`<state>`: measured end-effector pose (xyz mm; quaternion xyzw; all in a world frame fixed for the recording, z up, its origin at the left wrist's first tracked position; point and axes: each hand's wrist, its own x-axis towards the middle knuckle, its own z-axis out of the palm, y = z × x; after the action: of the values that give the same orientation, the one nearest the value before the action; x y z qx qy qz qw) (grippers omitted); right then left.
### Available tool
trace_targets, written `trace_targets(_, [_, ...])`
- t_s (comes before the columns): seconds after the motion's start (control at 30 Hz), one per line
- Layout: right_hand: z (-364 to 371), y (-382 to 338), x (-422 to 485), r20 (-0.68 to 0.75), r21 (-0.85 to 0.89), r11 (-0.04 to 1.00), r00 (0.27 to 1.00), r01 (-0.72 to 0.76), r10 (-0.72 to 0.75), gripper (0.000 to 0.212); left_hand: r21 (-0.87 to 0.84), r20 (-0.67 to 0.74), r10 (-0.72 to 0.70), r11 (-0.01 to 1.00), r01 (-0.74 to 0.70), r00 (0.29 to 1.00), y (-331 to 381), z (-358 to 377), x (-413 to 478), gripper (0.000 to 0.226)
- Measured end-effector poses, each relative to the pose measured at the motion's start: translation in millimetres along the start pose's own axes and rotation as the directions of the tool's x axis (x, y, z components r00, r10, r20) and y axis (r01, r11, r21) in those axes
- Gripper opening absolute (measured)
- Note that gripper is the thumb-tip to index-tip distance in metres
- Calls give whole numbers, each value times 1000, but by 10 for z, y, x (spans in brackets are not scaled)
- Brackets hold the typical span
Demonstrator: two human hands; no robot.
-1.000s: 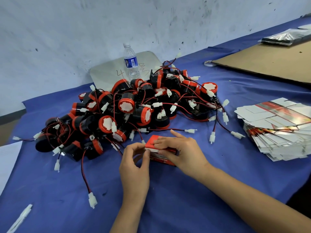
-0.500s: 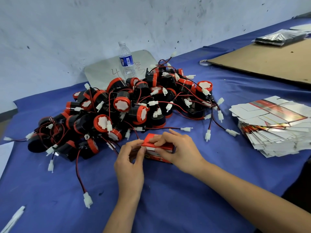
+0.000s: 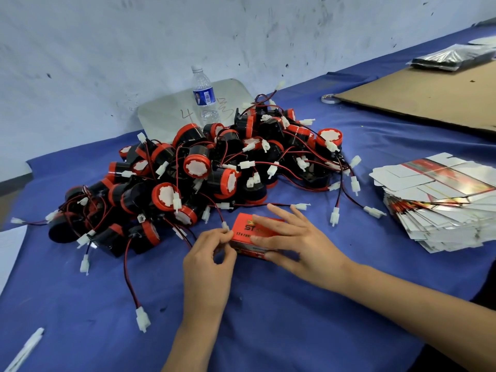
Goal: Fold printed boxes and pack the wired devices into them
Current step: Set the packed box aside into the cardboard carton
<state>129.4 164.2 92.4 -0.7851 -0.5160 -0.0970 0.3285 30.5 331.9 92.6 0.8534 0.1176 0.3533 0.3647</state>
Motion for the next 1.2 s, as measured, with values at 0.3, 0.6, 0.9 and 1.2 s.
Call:
trace_targets(0.3, [-143,-50,-29,-170,420,897,960,-135,224,29,20,295,126,990,-138,947,101,102,-80,71])
trace_targets(0.6, [-58,-52,-14,-172,95,996,985,1,16,57,-13,191,112,994,-112,975,60,103,-37,71])
trace_targets(0.9, [-979,111,49,-658,516,834,533,-197,533,46,-76,221,-50,995,68,974,-31,57,-43,82])
trace_targets(1.2, [-2739,230,-506,-932,280,888,-325,-364,161,45,-139,177,-80,985,106,981,-280,175,47,82])
